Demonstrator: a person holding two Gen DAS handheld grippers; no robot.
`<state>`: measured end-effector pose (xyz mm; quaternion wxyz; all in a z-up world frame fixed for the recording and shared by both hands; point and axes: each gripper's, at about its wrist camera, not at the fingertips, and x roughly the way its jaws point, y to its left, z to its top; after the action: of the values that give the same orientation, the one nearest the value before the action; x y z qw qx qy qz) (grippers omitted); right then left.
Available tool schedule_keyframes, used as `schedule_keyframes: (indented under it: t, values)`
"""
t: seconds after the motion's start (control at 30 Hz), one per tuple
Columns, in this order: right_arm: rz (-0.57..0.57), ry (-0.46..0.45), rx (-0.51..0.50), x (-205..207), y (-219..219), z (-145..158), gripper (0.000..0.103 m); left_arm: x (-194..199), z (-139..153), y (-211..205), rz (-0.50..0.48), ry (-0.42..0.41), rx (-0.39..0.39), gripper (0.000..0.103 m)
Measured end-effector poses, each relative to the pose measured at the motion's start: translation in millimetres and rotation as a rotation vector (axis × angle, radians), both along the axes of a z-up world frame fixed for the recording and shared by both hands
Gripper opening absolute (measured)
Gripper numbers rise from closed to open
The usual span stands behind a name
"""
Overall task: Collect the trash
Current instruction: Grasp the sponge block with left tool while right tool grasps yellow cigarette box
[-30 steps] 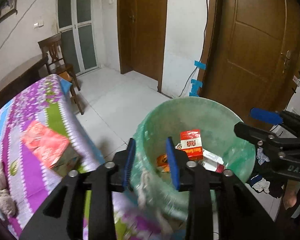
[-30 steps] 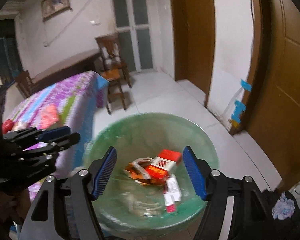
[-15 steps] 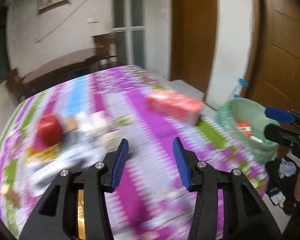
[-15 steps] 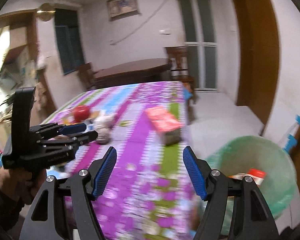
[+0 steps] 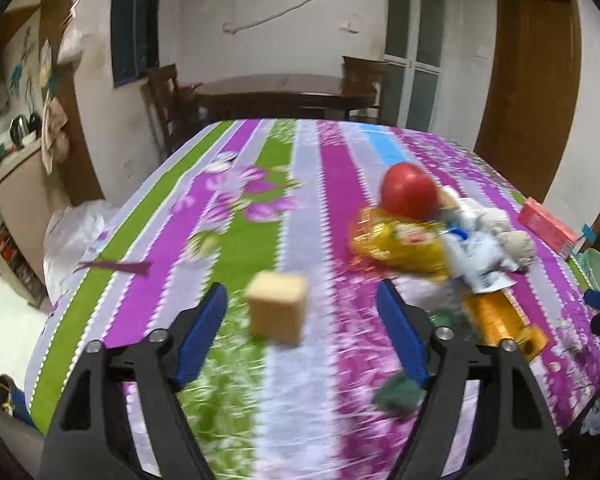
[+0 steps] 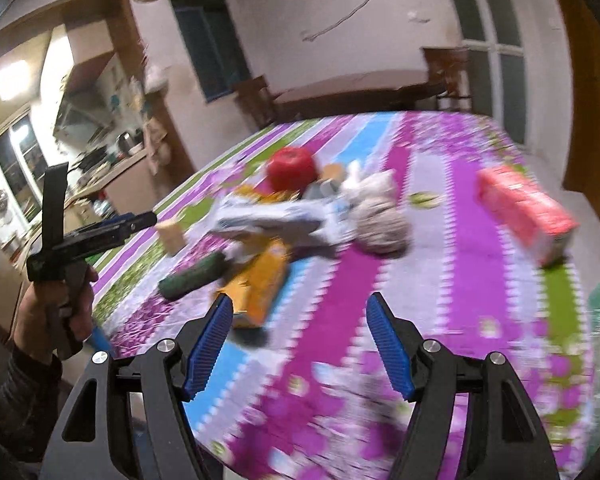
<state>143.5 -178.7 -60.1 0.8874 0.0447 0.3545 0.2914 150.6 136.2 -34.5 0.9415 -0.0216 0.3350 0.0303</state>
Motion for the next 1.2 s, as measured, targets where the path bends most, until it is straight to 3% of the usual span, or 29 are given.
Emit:
schedule_keyframes:
  t: [0.17,0.43,0.63,0.77,0.83,0.93,1.07,1.2]
  values:
    - [0.057,0.085,0.012,26.6,52.2,-22.7,0.070,8.5,-20.4,15.0,-0.027,0.058,-0.006,0.079]
    - [0.027,0.132,-0.027,53.5,91.7,-41.1,0.070,34.0,-36.8,19.2,-0.059,0.119,-0.020,0.078]
    - [-0.010,0.140,-0.058,57.5,101.9,-43.0,0.070,43.9,-44.7,19.1,-0.109,0.179,-0.043,0.055]
    - [-0.049,0.140,-0.081,61.9,104.3,-43.2,0.058,45.5,-47.9,17.6,-0.131,0.200,-0.049,0.040]
    - [-0.060,0.143,-0.082,63.0,103.7,-45.0,0.055,45.1,-48.5,17.7,-0.135,0.198,-0.052,0.038]
    - [-0.072,0.135,-0.090,63.5,103.1,-45.4,0.052,45.5,-48.6,17.9,-0.139,0.197,-0.061,0.037]
    - [-0.080,0.115,-0.101,62.1,104.2,-45.1,0.037,45.1,-47.0,14.0,-0.148,0.175,-0.048,0.036]
    - [-0.085,0.081,-0.114,56.9,104.9,-42.1,0.034,41.8,-43.5,10.8,-0.152,0.151,-0.028,0.036]
